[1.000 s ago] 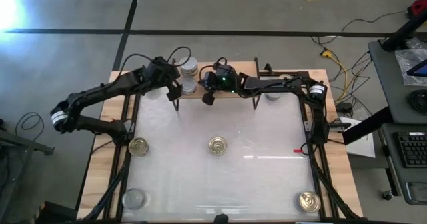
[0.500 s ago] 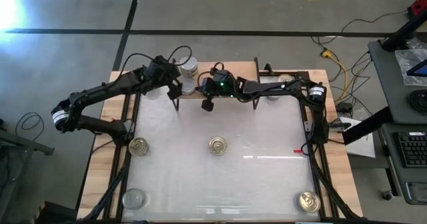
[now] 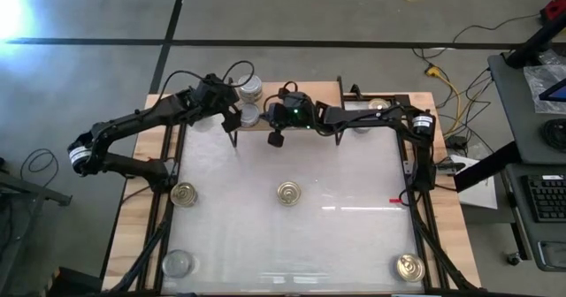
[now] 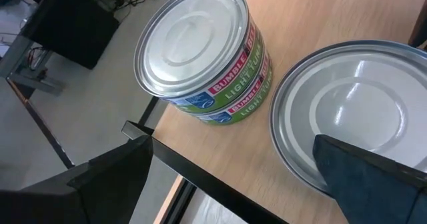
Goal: Stack canned seafood by type on shelf
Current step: Adjust the green tuna can on the shelf
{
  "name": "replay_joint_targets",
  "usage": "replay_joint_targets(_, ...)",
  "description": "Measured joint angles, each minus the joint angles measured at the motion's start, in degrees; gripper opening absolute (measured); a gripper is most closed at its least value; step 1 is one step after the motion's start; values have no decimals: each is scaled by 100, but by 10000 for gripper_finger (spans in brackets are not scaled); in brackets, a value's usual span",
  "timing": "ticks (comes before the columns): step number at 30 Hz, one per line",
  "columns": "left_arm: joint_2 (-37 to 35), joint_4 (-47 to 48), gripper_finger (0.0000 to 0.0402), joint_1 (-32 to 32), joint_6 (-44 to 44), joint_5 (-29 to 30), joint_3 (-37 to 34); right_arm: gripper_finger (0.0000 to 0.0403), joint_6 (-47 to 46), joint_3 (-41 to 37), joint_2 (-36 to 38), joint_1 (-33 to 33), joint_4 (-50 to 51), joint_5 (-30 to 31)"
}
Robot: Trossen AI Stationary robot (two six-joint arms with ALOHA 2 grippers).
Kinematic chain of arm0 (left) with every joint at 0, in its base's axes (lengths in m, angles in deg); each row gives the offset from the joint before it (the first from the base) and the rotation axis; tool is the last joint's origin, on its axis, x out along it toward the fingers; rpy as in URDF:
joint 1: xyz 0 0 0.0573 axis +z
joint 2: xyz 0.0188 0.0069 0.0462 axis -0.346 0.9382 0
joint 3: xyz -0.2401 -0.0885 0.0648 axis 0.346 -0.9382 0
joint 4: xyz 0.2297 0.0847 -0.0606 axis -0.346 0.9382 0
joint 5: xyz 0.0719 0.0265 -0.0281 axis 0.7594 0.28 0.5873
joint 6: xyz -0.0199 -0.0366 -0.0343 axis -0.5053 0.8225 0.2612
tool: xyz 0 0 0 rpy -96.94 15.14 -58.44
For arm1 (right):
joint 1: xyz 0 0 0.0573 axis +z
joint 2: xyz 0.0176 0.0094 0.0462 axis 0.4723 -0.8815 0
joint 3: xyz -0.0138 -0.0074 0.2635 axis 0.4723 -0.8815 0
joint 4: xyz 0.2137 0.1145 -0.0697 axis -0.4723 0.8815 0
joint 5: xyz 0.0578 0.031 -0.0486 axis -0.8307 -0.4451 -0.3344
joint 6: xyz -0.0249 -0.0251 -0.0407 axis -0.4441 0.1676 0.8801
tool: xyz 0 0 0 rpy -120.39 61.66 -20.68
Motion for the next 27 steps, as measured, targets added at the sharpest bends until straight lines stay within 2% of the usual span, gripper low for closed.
replay_joint_targets(27, 2, -26, 400, -21, 34, -188, 0, 13, 197, 0, -77, -202, -220, 20)
